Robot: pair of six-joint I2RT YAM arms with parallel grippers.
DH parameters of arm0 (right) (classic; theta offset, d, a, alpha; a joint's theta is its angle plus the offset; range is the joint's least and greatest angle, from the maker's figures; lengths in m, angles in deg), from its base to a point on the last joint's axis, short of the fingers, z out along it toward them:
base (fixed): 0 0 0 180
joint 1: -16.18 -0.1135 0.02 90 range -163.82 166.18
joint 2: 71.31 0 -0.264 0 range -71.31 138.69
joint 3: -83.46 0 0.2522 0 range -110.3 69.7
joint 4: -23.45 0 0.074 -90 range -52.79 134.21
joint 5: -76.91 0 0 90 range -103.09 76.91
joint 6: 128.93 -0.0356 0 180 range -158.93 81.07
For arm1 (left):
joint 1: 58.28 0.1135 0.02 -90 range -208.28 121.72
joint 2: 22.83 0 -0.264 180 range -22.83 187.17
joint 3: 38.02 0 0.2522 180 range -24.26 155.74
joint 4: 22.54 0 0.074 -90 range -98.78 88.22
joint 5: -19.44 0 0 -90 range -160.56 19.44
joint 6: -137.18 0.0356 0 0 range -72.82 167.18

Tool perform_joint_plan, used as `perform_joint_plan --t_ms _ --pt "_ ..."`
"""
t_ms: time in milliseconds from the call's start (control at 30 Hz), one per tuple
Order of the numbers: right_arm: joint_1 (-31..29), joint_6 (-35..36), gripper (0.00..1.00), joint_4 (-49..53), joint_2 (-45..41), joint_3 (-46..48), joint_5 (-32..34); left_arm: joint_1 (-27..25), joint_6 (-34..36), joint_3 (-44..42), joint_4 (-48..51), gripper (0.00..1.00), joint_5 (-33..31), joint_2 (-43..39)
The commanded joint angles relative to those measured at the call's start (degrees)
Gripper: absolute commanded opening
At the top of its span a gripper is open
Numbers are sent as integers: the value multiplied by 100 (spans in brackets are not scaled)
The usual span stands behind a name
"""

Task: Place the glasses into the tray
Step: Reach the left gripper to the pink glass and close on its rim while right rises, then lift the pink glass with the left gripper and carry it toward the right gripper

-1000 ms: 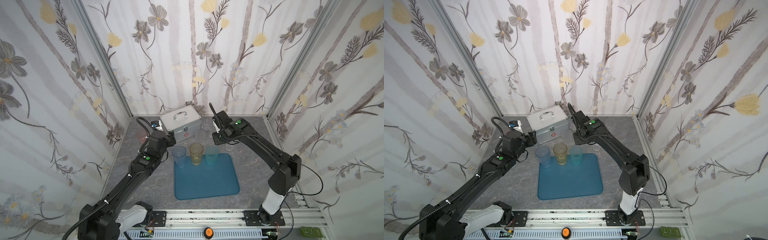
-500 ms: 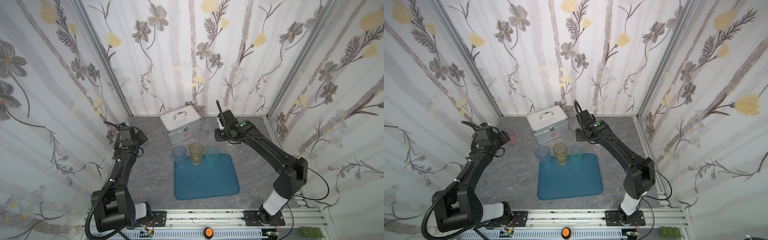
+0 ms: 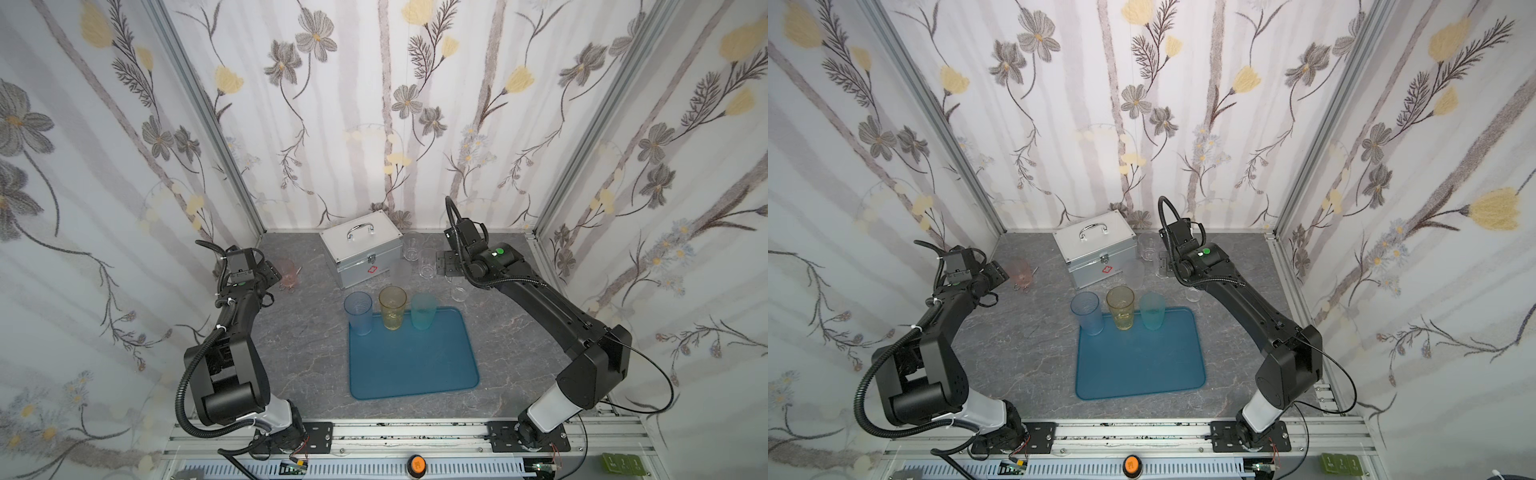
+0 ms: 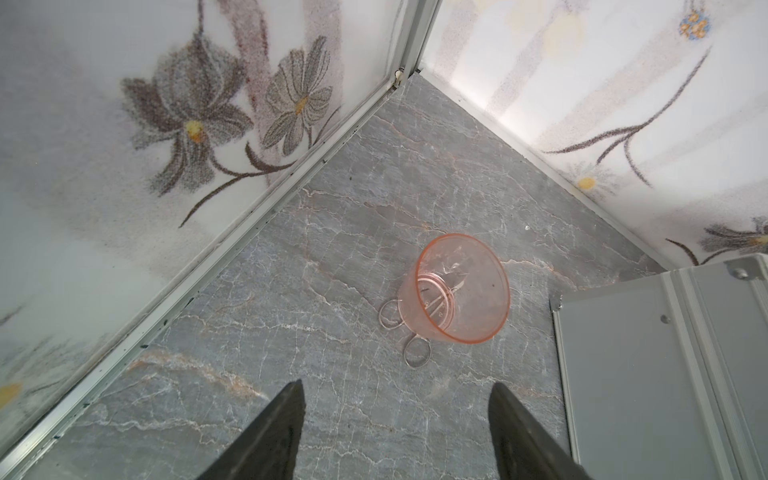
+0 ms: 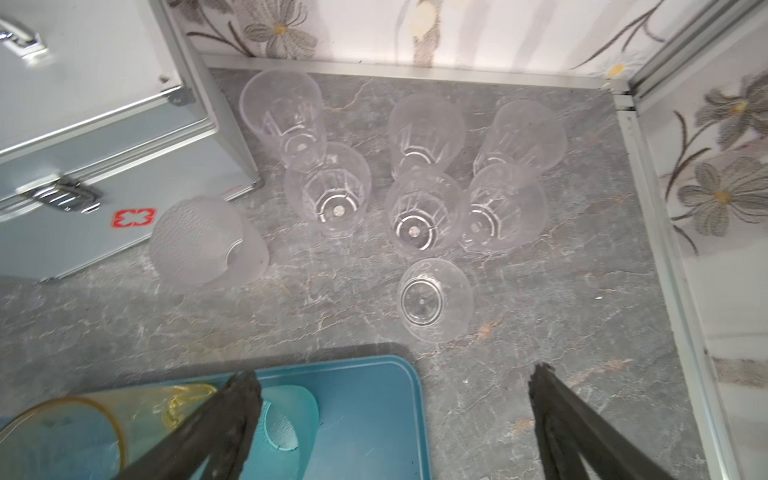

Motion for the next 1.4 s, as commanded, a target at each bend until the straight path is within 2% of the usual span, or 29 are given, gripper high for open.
perform_joint_plan --t_ms 0,167,267,433,633,833,1033,1367 --pt "331 -56 92 -374 -97 277 -657 21 162 233 -17 71 -63 257" --pt "373 -232 87 -933 -489 924 -929 38 255 651 73 68 -44 738" --pt "374 -292 86 -1122 -613 1173 -1139 47 285 933 143 65 246 1082" --pt "373 -309 84 -1244 -687 1385 -1393 39 337 1281 264 59 562 1541" --pt "368 -310 81 -1379 -620 1469 -1803 21 436 1655 394 53 561 1924" --pt "356 -319 78 -1447 -499 1462 -2040 4 517 1800 480 42 533 2182" --pt "350 -319 75 -1456 -413 1462 -2126 -49 568 1756 502 34 515 2316" --pt "347 -318 72 -1485 -300 1462 -2225 -75 612 1671 531 12 456 2299"
